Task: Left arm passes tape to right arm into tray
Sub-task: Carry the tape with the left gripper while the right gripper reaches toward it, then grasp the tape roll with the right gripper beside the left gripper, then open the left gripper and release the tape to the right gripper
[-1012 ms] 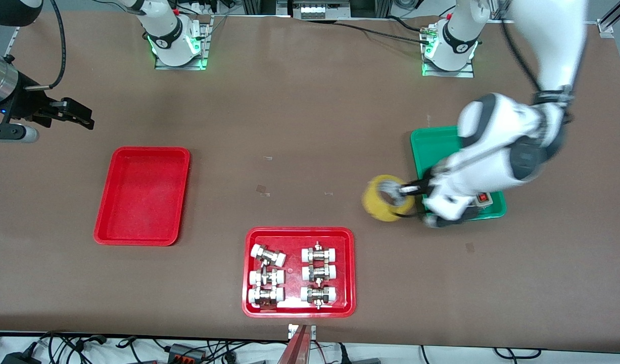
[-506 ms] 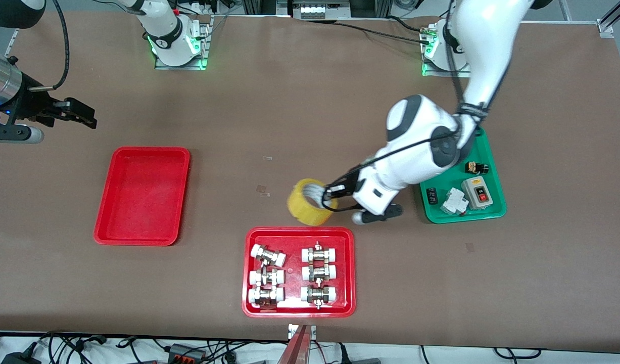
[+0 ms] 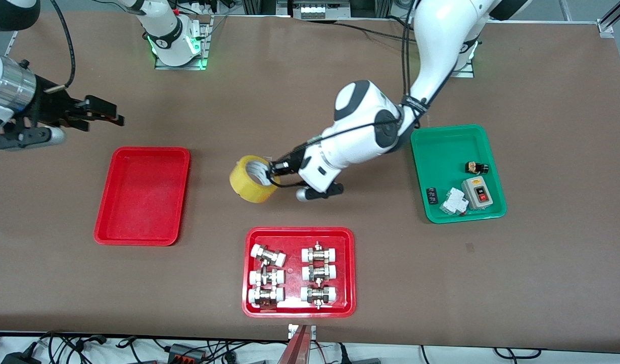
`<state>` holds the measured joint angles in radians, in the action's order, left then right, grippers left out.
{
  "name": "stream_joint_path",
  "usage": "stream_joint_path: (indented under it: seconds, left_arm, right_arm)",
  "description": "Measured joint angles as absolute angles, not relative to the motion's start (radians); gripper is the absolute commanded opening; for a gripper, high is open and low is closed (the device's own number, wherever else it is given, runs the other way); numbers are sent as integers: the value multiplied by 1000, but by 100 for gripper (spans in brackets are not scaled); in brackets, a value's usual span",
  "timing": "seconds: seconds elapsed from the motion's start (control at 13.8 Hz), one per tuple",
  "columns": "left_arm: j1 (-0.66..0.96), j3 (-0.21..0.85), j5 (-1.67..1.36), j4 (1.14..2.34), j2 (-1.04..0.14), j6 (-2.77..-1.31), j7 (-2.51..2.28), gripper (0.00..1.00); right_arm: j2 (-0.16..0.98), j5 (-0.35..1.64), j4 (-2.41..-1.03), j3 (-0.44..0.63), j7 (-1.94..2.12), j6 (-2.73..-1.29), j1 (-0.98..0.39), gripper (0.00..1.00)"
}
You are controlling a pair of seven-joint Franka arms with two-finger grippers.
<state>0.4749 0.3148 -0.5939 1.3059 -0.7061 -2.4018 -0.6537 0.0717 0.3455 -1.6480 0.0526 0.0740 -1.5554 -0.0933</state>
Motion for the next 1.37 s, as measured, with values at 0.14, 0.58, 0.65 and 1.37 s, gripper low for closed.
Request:
stream_joint_path:
  seconds: [0.14, 0.58, 0.65, 1.37]
  left_arm:
    - [476, 315, -594, 1297, -706, -2400, -656, 1]
    - [476, 314, -594, 1264, -732, -2399, -656, 2]
    - [476, 314, -594, 1255, -738, -2399, -656, 2]
    - [493, 315, -594, 1244, -746, -2396, -656, 1]
  right_arm:
    - [124, 500, -1646, 53, 142, -1588, -93, 100]
    - [253, 771, -1634, 28, 236, -1795, -172, 100]
    - [267, 784, -1634, 27, 236, -1838, -202, 100]
    - [348, 794, -1632, 26, 250, -2022, -316, 18]
